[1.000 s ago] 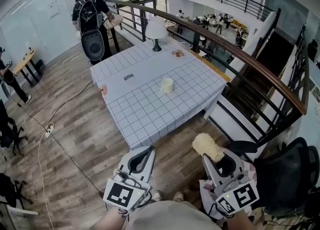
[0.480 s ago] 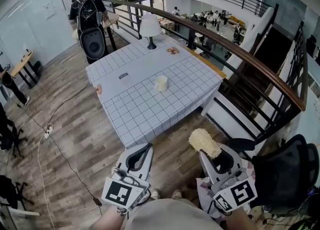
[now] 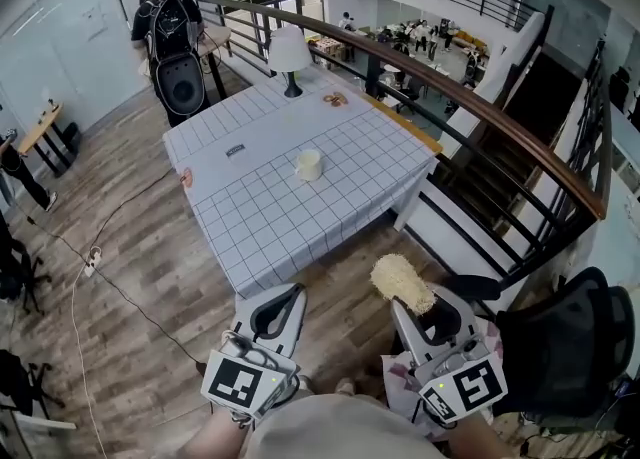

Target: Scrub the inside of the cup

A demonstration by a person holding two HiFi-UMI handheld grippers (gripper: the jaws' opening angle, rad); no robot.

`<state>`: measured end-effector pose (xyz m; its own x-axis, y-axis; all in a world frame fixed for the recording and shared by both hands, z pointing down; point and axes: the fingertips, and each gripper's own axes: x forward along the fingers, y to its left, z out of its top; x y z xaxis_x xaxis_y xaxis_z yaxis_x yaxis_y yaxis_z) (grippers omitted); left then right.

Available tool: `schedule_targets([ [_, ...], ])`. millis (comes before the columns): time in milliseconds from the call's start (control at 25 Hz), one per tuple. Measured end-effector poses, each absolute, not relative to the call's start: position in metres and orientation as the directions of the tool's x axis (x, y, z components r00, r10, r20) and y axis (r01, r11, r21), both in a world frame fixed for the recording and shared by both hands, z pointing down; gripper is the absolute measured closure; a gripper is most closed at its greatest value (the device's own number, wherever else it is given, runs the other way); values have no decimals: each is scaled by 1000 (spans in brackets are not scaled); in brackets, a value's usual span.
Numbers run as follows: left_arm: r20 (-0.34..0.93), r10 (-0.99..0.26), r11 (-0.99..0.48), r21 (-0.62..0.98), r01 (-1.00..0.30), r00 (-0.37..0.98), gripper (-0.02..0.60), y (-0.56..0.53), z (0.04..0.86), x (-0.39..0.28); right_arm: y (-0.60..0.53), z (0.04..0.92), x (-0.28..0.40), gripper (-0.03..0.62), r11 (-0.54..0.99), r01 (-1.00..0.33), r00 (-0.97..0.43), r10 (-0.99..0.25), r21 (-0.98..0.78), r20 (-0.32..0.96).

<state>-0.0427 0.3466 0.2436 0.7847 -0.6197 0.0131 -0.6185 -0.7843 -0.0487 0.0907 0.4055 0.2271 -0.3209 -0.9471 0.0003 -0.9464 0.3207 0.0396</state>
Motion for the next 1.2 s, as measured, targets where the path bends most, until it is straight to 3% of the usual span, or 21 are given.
schedule_targets([
  [480, -3, -584, -811, -52, -583, 812, 569, 355, 248, -4, 412, 220, 115, 450, 316, -949, -315, -947, 2, -58],
  [1200, -1, -631, -774, -62, -630, 776, 569, 274, 254, -10, 316, 223, 121, 450, 288, -955, -293, -953, 77, -71],
])
